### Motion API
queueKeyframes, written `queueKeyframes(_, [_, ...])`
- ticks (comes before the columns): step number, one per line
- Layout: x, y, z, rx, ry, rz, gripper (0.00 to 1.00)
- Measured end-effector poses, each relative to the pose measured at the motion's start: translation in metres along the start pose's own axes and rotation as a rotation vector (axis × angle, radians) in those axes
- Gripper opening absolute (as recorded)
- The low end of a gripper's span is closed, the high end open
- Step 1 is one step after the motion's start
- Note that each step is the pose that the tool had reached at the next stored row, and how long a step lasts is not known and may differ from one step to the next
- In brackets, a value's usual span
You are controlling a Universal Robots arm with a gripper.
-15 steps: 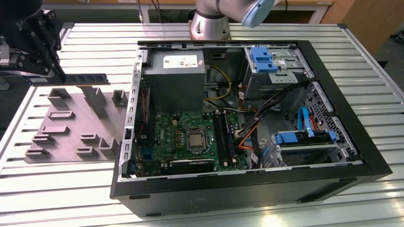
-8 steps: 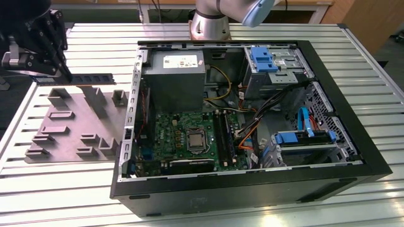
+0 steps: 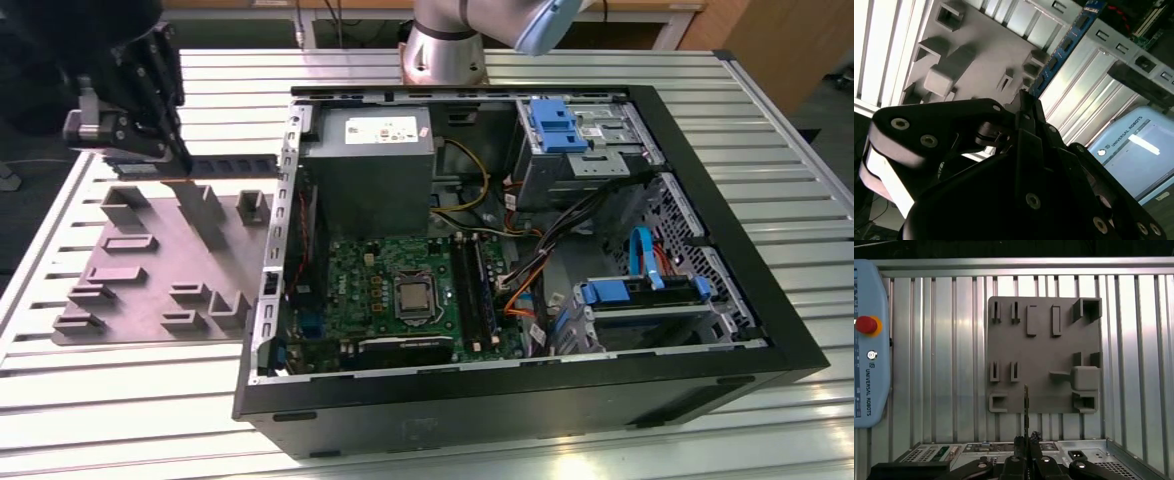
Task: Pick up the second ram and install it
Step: 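Pick up the second ram and move it above second insertion slot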
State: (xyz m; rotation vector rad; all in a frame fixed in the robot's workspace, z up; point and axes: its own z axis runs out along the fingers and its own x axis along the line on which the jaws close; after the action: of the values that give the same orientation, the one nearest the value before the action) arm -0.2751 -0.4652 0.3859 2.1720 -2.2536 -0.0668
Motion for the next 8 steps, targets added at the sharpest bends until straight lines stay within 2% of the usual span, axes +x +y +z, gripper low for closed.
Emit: queueKeyframes(8, [-0.0014,-0.0363,-0.0008,-0.0001,0.0001,0.000,0.14])
